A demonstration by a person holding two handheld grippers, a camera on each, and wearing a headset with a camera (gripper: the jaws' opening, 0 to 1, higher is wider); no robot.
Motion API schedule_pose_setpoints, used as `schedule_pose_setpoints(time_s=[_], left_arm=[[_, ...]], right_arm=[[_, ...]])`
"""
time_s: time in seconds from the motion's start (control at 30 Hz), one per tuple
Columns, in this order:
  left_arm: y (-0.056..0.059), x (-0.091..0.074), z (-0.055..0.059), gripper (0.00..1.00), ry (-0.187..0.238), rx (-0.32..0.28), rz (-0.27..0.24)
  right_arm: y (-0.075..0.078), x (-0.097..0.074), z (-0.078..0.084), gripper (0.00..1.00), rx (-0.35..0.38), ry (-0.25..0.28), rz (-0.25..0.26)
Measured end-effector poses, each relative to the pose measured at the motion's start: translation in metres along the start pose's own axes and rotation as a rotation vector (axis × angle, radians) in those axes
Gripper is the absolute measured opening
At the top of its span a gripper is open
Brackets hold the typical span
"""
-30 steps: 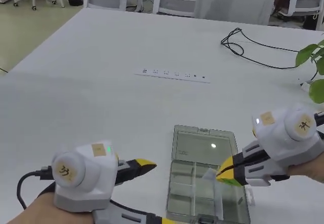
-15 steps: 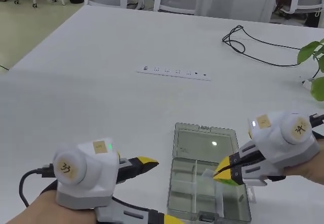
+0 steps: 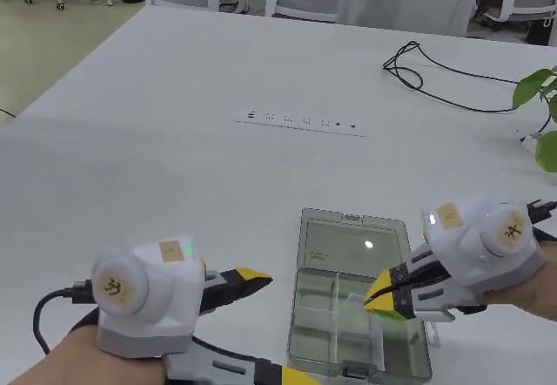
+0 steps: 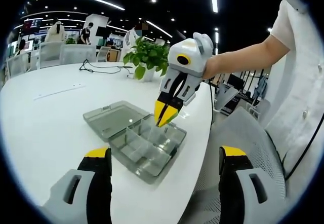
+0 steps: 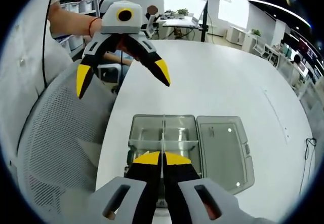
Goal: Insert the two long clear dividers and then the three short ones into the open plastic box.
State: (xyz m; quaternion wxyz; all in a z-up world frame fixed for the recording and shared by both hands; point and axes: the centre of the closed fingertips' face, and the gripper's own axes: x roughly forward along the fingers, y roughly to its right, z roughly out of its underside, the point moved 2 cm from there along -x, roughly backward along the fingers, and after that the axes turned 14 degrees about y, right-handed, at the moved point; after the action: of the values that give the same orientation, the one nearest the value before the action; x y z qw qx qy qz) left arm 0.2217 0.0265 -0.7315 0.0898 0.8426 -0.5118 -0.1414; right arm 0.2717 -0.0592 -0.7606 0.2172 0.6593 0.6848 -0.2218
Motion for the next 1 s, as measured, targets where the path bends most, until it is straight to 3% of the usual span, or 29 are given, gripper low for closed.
schedule_pose_setpoints(time_s=[0.4, 0.77, 1.0], left_arm=[[-0.004, -0.002, 0.008, 0.94, -0.038, 0.017, 0.005], [-0.005, -0.002, 0.013, 0.96, -0.061, 0.027, 0.01], [-0.006, -0.002, 0.013, 0.96, -0.063, 0.027, 0.01]], right_arm=[[0.0, 0.017, 0.016, 0.03, -0.011, -0.11, -0.008], [-0.001, 0.025, 0.026, 0.03, -0.042, -0.173, -0.018], [0.0, 0.026, 0.029, 0.03, -0.046, -0.187, -0.019]])
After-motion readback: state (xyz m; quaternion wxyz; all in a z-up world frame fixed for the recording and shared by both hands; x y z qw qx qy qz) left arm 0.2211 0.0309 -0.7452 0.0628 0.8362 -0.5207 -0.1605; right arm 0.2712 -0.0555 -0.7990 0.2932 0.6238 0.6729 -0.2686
